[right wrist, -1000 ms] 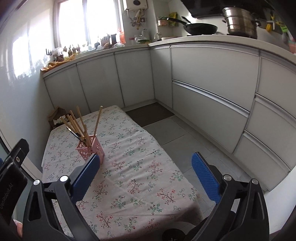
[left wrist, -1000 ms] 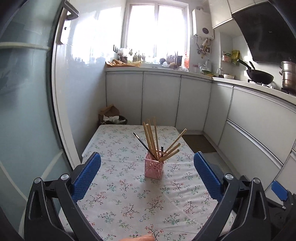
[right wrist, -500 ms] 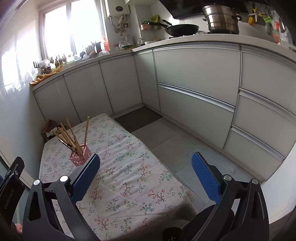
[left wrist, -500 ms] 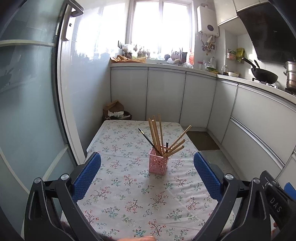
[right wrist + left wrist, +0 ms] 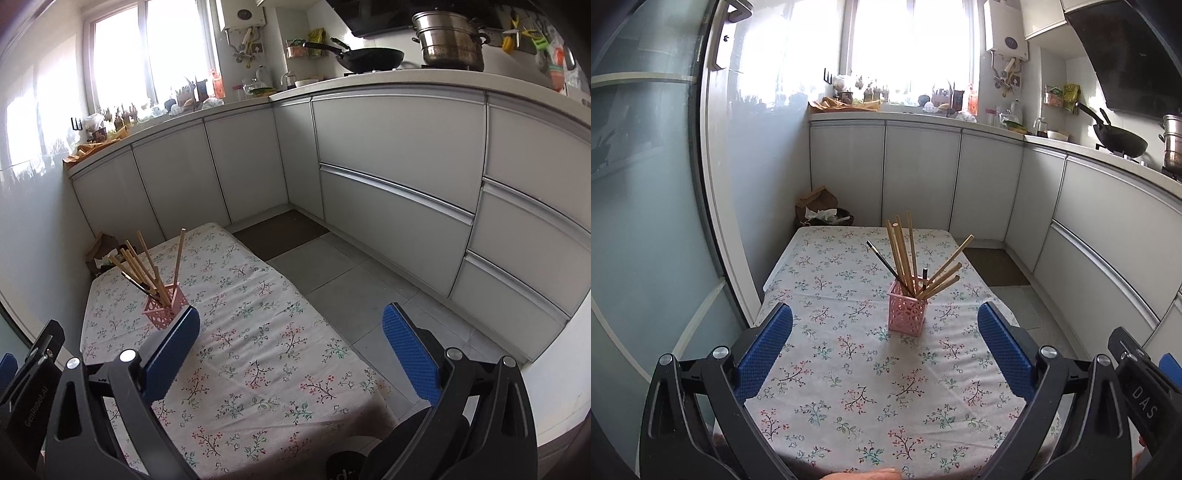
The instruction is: Organize utensils
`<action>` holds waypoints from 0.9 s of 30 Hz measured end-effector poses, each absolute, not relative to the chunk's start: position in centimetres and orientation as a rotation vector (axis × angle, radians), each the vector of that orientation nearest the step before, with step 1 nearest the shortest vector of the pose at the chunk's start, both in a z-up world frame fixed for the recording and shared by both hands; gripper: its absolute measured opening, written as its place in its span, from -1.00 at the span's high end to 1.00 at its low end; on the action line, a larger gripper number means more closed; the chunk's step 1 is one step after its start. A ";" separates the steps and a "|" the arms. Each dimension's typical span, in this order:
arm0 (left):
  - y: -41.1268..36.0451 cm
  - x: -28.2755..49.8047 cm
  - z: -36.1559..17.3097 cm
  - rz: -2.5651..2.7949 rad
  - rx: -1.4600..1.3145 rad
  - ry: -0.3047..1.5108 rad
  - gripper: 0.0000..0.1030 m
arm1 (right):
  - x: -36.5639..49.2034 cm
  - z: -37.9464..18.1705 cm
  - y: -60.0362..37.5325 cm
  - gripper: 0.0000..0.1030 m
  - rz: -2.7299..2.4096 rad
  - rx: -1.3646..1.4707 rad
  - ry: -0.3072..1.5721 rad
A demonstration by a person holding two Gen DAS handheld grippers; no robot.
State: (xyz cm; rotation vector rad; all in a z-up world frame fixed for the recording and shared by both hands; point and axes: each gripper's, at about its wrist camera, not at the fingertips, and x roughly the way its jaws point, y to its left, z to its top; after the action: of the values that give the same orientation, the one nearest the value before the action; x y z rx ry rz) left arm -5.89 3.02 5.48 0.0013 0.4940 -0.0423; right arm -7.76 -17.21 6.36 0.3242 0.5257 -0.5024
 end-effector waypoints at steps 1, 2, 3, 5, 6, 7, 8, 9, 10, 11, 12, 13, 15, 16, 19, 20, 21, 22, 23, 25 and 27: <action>3.0 -5.9 5.5 -0.044 0.000 0.494 -0.87 | -7.7 6.3 -17.2 -0.87 -0.502 0.325 0.528; 3.0 -6.0 5.5 -0.045 0.001 0.493 -0.87 | -7.7 6.3 -17.3 -0.87 -0.501 0.326 0.529; 3.1 -6.0 5.6 -0.044 0.003 0.489 -0.87 | -7.7 6.2 -17.3 -0.87 -0.500 0.327 0.532; 3.1 -6.0 5.6 -0.043 0.005 0.487 -0.87 | -7.6 6.2 -17.3 -0.87 -0.496 0.330 0.537; 3.1 -6.0 5.6 -0.044 0.003 0.489 -0.87 | -7.6 6.2 -17.3 -0.87 -0.493 0.331 0.540; 3.1 -6.0 5.6 -0.047 -0.002 0.492 -0.87 | -7.6 6.2 -17.3 -0.87 -0.492 0.331 0.541; 3.2 -6.0 5.7 -0.047 -0.002 0.494 -0.87 | -7.6 6.2 -17.3 -0.87 -0.492 0.330 0.541; 3.2 -6.0 5.7 -0.046 -0.002 0.495 -0.87 | -7.6 6.2 -17.3 -0.87 -0.489 0.330 0.543; 3.3 -5.9 5.7 -0.045 -0.002 0.495 -0.87 | -7.6 6.1 -17.3 -0.87 -0.486 0.330 0.547; 3.4 -5.9 5.7 -0.043 -0.005 0.495 -0.87 | -7.5 6.1 -17.4 -0.87 -0.482 0.334 0.551; 3.5 -5.9 5.7 -0.042 -0.007 0.494 -0.87 | -7.5 6.0 -17.4 -0.87 -0.482 0.337 0.553; 3.5 -5.9 5.8 -0.045 -0.008 0.494 -0.87 | -7.5 6.0 -17.3 -0.87 -0.481 0.339 0.553; 3.7 -5.9 5.8 -0.041 -0.012 0.492 -0.87 | -7.5 6.0 -17.3 -0.87 -0.480 0.337 0.555; 3.7 -5.9 5.9 -0.040 -0.013 0.492 -0.87 | -7.5 6.0 -17.4 -0.87 -0.477 0.338 0.555; 3.8 -5.7 5.8 -0.040 -0.017 0.496 -0.87 | -7.5 6.0 -17.3 -0.87 -0.474 0.337 0.555; 3.9 -5.7 5.8 -0.040 -0.018 0.498 -0.87 | -7.5 6.0 -17.3 -0.87 -0.472 0.337 0.554; 3.8 -5.7 5.8 -0.040 -0.017 0.497 -0.87 | -7.5 6.0 -17.3 -0.87 -0.471 0.337 0.554; 3.8 -5.7 5.8 -0.037 -0.017 0.496 -0.87 | -7.4 6.0 -17.3 -0.87 -0.470 0.337 0.555; 3.8 -5.7 5.8 -0.037 -0.017 0.495 -0.87 | -7.4 6.0 -17.2 -0.87 -0.469 0.338 0.555; 3.8 -5.7 5.7 -0.037 -0.018 0.495 -0.87 | -7.4 6.1 -17.4 -0.87 -0.466 0.341 0.557; 3.8 -5.7 5.7 -0.039 -0.017 0.496 -0.87 | -7.4 6.1 -17.4 -0.87 -0.466 0.342 0.557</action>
State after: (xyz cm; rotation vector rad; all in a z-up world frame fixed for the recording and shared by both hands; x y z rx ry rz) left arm -5.74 3.76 5.73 -0.0166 0.4956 -0.0386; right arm -7.42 -17.38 6.06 0.3416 0.5570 -0.4656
